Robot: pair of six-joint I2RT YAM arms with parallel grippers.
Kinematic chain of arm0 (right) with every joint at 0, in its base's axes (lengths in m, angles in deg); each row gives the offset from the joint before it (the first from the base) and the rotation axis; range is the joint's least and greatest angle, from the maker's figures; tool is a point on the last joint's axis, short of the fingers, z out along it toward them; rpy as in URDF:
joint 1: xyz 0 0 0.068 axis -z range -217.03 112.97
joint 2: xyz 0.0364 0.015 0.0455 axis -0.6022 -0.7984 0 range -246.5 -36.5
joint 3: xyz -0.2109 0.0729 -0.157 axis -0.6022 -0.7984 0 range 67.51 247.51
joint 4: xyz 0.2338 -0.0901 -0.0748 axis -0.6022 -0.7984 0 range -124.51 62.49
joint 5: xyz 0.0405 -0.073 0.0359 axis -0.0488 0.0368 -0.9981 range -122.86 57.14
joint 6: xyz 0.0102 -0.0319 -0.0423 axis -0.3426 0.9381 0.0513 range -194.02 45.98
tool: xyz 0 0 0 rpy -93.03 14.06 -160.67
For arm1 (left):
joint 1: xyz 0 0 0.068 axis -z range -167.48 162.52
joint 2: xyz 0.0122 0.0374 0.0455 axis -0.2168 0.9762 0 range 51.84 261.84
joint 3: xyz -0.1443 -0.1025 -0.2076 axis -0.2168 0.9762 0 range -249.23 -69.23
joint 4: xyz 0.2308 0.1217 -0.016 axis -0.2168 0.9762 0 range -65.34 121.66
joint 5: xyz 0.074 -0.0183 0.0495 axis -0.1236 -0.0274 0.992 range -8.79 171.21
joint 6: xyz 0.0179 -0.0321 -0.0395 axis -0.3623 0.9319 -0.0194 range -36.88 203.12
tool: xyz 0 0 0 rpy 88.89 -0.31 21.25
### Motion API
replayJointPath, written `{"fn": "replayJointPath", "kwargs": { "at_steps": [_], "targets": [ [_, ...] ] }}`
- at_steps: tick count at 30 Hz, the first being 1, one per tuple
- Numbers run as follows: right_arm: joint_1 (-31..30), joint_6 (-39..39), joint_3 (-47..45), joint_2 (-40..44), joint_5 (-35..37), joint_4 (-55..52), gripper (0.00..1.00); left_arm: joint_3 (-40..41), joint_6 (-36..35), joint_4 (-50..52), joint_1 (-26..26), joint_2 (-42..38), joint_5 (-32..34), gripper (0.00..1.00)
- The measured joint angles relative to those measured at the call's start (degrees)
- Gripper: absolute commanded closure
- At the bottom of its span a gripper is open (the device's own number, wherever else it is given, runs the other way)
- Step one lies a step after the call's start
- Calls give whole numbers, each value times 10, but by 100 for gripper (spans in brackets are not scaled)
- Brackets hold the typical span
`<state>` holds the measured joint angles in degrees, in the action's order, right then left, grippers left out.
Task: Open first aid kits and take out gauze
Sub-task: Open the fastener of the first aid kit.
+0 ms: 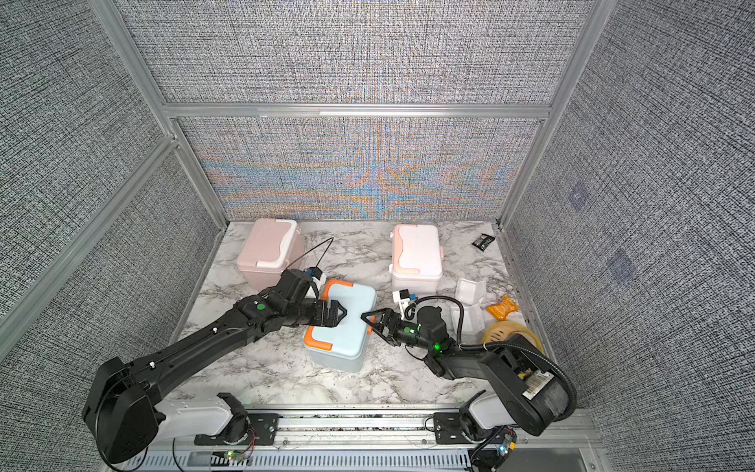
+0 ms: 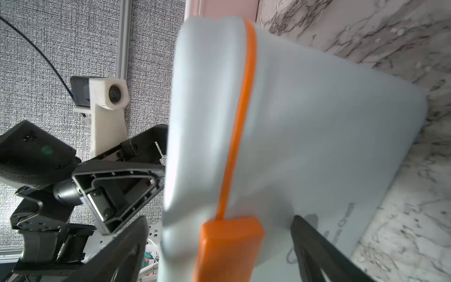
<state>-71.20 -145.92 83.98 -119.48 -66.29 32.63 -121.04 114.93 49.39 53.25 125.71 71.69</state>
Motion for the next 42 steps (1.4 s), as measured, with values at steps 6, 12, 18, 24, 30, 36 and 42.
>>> {"fn": "replayJointPath", "kwargs": {
  "at_steps": [6,12,18,24,30,36,42],
  "targets": [
    [0,-33,0,-57,0,103,34,10,7,-13,-1,-2,29,2],
    [0,-57,-1,-75,2,153,41,14,14,-21,-2,-4,50,2],
    [0,-68,-2,-49,4,120,43,17,15,-35,-2,-1,50,2],
    [-1,-68,-2,-2,3,48,43,17,15,-45,-1,6,46,2],
    [-1,-56,5,80,-5,-82,44,17,15,-57,0,14,34,2],
    [-1,-23,23,177,-5,-230,44,17,20,-69,2,17,21,2],
    [1,-5,34,226,-5,-308,44,17,23,-78,3,19,21,2]
  ]
}}
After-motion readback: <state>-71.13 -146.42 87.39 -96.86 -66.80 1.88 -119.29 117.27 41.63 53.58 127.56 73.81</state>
